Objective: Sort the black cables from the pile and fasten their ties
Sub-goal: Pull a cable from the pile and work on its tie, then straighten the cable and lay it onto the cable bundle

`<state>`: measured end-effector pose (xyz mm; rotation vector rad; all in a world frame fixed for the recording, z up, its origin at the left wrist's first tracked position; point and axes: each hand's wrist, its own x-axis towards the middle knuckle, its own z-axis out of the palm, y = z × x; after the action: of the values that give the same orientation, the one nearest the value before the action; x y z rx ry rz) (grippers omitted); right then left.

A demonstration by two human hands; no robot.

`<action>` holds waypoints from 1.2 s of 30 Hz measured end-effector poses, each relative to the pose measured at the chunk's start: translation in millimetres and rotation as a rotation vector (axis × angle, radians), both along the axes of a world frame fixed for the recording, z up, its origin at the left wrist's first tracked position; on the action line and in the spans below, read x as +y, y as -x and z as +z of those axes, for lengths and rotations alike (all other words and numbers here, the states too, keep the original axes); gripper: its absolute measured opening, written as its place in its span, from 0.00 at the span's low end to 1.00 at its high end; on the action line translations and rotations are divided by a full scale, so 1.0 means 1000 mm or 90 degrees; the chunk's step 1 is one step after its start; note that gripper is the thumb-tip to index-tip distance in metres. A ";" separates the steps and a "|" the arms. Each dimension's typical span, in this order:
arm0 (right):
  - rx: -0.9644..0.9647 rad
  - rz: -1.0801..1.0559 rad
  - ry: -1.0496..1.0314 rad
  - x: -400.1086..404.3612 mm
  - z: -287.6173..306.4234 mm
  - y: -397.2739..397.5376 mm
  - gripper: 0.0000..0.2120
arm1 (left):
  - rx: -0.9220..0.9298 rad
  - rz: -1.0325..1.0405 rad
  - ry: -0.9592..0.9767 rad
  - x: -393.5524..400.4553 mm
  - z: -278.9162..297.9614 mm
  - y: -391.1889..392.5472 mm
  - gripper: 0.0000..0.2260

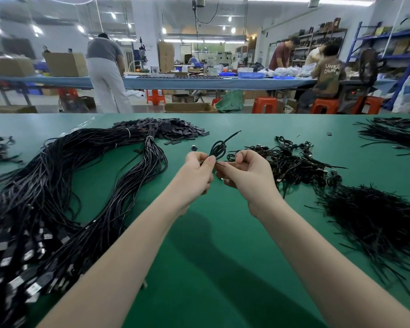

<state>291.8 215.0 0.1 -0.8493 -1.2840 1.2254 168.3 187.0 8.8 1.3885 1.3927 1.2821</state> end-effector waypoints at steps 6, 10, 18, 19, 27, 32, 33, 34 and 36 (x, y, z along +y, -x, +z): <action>0.117 0.140 0.181 0.004 0.004 -0.012 0.05 | 0.058 -0.010 -0.040 0.002 0.001 0.003 0.08; -0.014 0.176 0.209 0.002 0.006 -0.019 0.11 | 0.095 -0.026 -0.060 0.003 -0.002 0.002 0.05; -0.101 0.163 0.149 0.001 0.009 -0.024 0.05 | 0.058 -0.061 -0.049 0.005 -0.005 0.001 0.04; -0.126 0.137 0.111 0.001 0.008 -0.023 0.04 | 0.061 -0.055 -0.047 0.004 -0.005 0.001 0.04; -0.372 -0.020 -0.128 0.000 0.011 -0.026 0.05 | 0.028 -0.063 -0.035 0.001 -0.007 -0.007 0.04; -0.504 -0.190 -0.338 -0.008 0.011 -0.020 0.07 | 0.055 -0.001 -0.048 0.000 -0.007 -0.014 0.06; -0.531 -0.215 -0.369 -0.009 0.011 -0.018 0.08 | 0.058 0.016 -0.035 -0.001 -0.005 -0.015 0.09; -0.552 -0.231 -0.394 -0.009 0.010 -0.017 0.08 | 0.058 0.021 -0.013 -0.002 -0.003 -0.015 0.12; -0.584 -0.267 -0.449 -0.009 0.008 -0.016 0.09 | 0.063 -0.003 0.040 -0.005 0.003 -0.013 0.18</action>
<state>307.9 205.6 8.2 -1.0936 -1.9449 -0.0487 180.9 182.2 12.2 1.4285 1.4824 1.1709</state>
